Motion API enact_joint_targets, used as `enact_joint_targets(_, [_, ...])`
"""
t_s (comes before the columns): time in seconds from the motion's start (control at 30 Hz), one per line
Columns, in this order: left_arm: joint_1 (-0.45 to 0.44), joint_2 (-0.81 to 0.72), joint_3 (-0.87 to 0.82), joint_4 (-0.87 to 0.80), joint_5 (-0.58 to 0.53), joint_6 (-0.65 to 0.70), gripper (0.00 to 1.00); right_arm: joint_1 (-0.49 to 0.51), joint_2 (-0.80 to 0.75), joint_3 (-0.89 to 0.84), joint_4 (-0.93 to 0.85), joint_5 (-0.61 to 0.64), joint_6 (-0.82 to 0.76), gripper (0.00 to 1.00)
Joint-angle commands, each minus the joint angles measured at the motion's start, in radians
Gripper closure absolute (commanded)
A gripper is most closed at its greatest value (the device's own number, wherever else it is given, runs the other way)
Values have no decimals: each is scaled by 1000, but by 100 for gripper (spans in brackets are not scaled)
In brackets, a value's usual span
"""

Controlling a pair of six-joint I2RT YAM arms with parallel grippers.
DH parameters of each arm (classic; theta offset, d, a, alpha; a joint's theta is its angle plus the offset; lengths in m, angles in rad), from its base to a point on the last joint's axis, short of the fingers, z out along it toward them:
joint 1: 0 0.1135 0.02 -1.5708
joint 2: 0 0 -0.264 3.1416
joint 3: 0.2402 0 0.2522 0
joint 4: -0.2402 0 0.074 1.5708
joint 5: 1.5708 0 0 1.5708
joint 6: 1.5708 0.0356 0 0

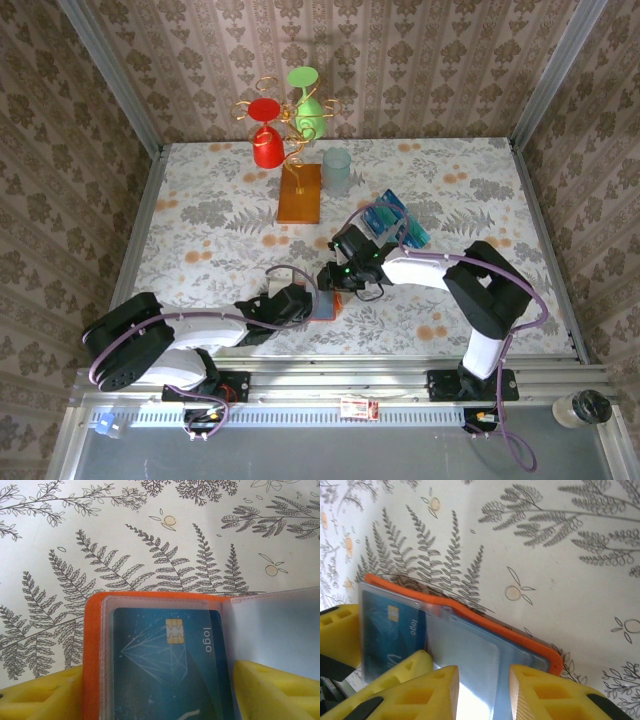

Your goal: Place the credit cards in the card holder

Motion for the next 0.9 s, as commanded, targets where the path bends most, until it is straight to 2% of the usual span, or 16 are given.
enact_joint_targets(0.0, [-4,23,-22,5,48,-12,29,-5,-12,-16,14,9,17,68])
enact_joint_targets(0.57, [-4,10,-16,6,45,-8,28,-4,9,14,71,-115,20,68])
enact_joint_targets(0.73, [-4,-49,-5,-31,27,-2,19,-2,-11,3,92,-135,48,67])
enact_joint_targets(0.87, [3,-185,-9,-114,-21,-3,5,11,-36,0,90,-133,65,56])
